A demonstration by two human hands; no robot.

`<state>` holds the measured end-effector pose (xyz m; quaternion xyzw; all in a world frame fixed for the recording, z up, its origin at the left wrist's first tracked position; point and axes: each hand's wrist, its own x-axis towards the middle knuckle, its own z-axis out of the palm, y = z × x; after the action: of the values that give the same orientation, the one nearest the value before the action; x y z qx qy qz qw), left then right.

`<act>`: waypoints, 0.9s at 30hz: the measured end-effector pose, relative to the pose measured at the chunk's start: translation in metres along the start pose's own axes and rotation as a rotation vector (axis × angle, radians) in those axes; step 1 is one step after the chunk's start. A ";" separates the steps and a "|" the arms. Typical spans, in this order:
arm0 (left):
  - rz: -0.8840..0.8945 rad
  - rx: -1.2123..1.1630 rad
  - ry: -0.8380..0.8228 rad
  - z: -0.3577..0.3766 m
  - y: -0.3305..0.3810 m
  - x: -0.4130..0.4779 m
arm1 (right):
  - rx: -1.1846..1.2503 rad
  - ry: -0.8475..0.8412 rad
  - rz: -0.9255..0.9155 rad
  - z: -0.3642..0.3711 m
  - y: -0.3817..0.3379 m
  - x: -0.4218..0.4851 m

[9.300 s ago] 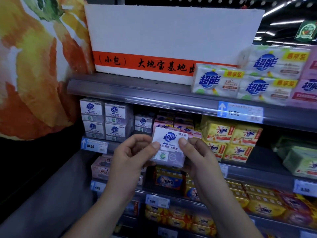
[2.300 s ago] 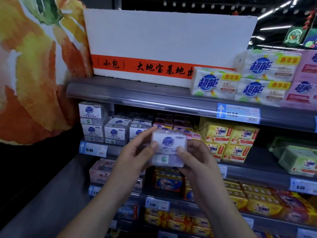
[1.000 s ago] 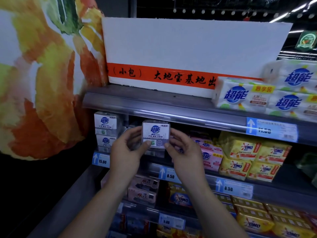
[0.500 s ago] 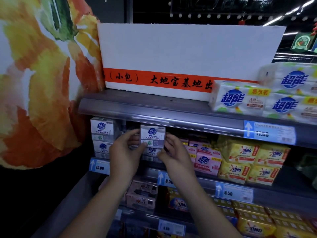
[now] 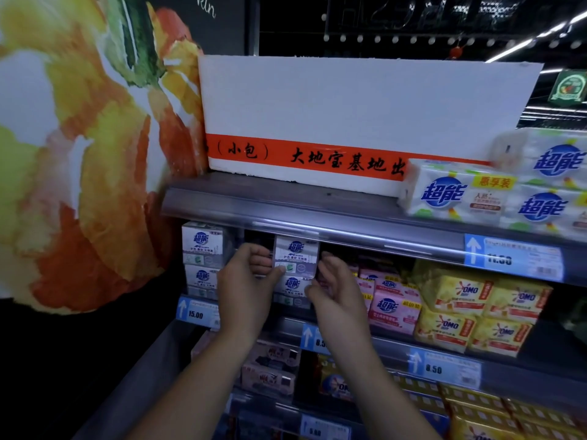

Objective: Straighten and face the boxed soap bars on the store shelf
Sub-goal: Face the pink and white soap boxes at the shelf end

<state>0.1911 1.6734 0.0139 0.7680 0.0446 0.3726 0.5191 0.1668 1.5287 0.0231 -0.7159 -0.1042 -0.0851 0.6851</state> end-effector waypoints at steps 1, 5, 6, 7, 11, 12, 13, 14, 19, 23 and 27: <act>0.002 -0.019 -0.020 -0.002 -0.002 0.000 | -0.022 0.067 -0.058 0.001 0.001 -0.004; 0.026 -0.149 -0.027 -0.019 -0.013 -0.007 | -0.048 0.152 -0.207 0.014 0.001 -0.014; 0.026 -0.161 0.023 -0.026 -0.016 -0.009 | -0.040 0.104 -0.204 0.021 0.000 -0.016; 0.020 -0.153 0.093 -0.033 -0.020 -0.010 | -0.040 0.046 -0.190 0.030 -0.001 -0.016; -0.056 -0.076 0.346 -0.062 -0.036 0.000 | -0.092 -0.152 -0.089 0.068 0.001 -0.013; -0.090 -0.070 0.345 -0.066 -0.039 0.004 | -0.094 -0.187 -0.060 0.077 0.001 -0.010; -0.120 -0.070 0.315 -0.068 -0.041 0.007 | -0.096 -0.216 -0.033 0.085 0.002 -0.005; -0.146 -0.073 0.272 -0.069 -0.043 0.011 | -0.101 -0.239 -0.008 0.092 0.001 0.001; -0.174 -0.103 0.198 -0.073 -0.046 0.023 | -0.085 -0.299 0.051 0.116 -0.005 0.027; -0.091 -0.065 0.224 -0.080 -0.046 0.019 | -0.022 -0.238 0.009 0.118 0.001 0.028; 0.012 -0.023 0.215 -0.086 -0.041 0.006 | 0.056 -0.248 -0.046 0.107 0.000 0.017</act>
<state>0.1556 1.7607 -0.0015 0.7178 0.0913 0.4564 0.5178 0.1813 1.6365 0.0223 -0.6988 -0.2069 -0.0089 0.6847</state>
